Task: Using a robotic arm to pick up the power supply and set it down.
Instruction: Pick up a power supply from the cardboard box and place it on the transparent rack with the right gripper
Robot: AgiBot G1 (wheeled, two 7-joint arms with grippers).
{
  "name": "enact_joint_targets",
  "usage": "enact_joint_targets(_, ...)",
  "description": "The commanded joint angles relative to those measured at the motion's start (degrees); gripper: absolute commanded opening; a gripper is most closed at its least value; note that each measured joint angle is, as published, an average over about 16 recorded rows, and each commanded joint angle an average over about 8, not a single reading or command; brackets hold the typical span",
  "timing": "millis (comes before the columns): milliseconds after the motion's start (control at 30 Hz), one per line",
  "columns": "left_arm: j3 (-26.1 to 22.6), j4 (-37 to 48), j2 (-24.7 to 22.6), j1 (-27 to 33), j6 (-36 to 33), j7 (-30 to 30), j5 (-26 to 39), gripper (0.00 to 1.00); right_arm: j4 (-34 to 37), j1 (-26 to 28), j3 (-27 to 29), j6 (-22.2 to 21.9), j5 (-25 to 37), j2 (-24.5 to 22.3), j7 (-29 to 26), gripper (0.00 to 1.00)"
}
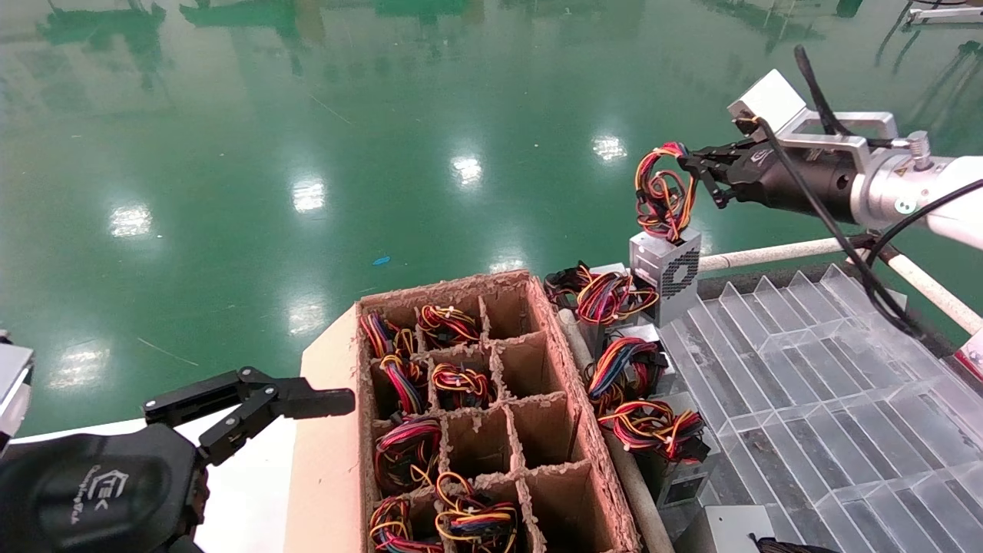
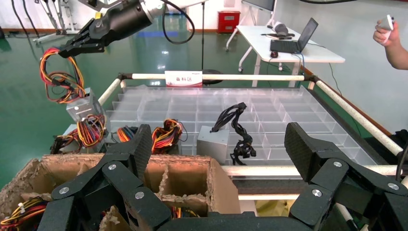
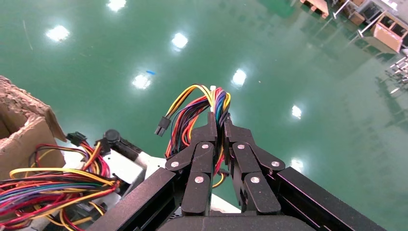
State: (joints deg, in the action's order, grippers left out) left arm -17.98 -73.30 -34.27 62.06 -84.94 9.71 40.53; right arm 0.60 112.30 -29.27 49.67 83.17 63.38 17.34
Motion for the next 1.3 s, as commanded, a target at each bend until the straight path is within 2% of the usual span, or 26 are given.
enact_joint_targets(33, 0.0, 0.0, 0.0, 0.0, 0.0, 0.0, 0.0, 1.0, -0.2, -0.6, 0.3, -0.1, -0.5, 0.1, 0.1, 0.0)
enact_joint_targets(767, -0.1, 0.0, 0.0, 0.0, 0.0, 0.0, 0.0, 1.0, -0.2, -2.5, 0.3, -0.2, -0.4, -3.5, 1.2, 0.0)
enact_joint_targets(1300, -0.1, 0.0, 0.0, 0.0, 0.0, 0.0, -0.1, 1.0, -0.4, -2.9, 0.1, 2.1, -0.1, -7.3, 1.3, 0.0)
